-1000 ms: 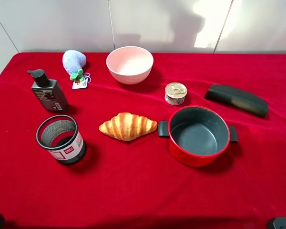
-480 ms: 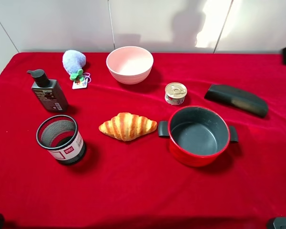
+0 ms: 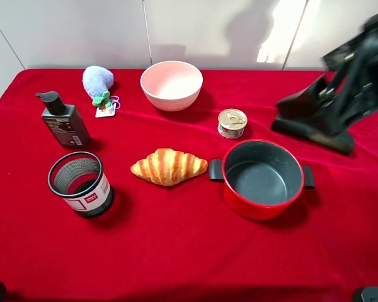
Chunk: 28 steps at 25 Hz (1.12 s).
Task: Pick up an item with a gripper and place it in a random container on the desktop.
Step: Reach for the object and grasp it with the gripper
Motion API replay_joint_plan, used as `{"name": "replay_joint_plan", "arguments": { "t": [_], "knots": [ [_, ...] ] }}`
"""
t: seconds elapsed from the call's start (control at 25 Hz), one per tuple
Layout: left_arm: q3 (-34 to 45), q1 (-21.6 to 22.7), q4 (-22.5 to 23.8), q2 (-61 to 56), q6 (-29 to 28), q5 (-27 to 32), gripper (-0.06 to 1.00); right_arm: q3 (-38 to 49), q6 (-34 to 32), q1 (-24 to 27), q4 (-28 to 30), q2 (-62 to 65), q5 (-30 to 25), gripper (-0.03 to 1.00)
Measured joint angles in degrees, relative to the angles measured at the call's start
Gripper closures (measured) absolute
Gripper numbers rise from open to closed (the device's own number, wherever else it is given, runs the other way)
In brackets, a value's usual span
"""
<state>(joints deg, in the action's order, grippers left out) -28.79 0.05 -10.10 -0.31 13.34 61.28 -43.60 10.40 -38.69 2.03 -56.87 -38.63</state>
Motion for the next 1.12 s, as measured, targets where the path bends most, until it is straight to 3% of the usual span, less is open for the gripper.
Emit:
{"name": "replay_joint_plan", "arguments": {
  "t": [0.2,0.36,0.64,1.12],
  "knots": [
    [0.00,0.00,0.00,0.00,0.00,0.00,-0.04,0.00,3.19,-6.10,0.78,-6.01,3.10,0.27],
    [0.00,0.00,0.00,0.00,0.00,0.00,-0.04,-0.47,4.04,-7.81,0.93,-9.77,5.48,0.27],
    [0.00,0.00,0.00,0.00,0.00,0.00,-0.04,-8.02,5.94,-8.23,0.98,-18.69,5.25,0.27],
    [0.00,0.00,0.00,0.00,0.00,0.00,-0.04,-18.87,8.95,-14.68,1.46,-32.46,3.57,0.27]
  ]
}}
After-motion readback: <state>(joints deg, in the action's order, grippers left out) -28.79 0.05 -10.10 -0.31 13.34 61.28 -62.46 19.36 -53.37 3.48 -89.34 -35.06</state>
